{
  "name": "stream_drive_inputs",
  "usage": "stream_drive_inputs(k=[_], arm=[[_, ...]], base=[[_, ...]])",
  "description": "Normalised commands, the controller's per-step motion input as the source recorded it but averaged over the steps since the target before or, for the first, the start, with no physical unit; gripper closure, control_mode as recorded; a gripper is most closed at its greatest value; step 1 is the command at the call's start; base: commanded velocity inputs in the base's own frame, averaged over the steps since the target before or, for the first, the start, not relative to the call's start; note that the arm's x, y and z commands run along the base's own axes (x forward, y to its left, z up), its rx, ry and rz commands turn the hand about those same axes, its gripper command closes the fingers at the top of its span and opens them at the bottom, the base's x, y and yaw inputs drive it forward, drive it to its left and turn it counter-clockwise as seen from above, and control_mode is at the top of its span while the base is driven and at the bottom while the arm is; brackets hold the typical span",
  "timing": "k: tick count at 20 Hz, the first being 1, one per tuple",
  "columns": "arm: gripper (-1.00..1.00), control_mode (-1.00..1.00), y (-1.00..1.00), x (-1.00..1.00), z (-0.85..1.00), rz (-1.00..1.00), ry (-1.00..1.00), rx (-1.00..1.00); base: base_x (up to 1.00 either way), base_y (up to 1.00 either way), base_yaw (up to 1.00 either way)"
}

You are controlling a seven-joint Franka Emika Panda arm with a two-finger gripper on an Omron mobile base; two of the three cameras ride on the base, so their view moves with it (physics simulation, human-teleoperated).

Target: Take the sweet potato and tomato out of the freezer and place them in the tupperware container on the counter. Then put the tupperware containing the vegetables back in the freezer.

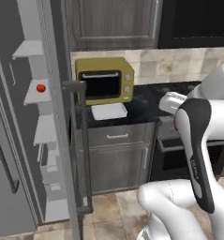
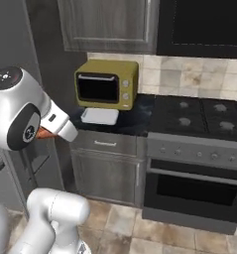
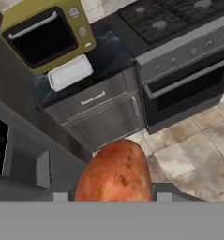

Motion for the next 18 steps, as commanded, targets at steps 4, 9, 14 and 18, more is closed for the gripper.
stream_drive_inputs(k=[4,9,14,18], arm=[[1.0,1.0,0.0,0.0,0.0,0.0,0.0,0.0],[1.0,1.0,0.0,0.0,0.0,0.0,0.0,0.0],[1.0,1.0,0.0,0.0,0.0,0.0,0.0,0.0],[1.0,1.0,0.0,0.0,0.0,0.0,0.0,0.0]], base=[[0.49,-0.51,0.64],[0.06,-0.67,0.55],[0.2,-0.7,0.45],[0.47,-0.65,0.38]])
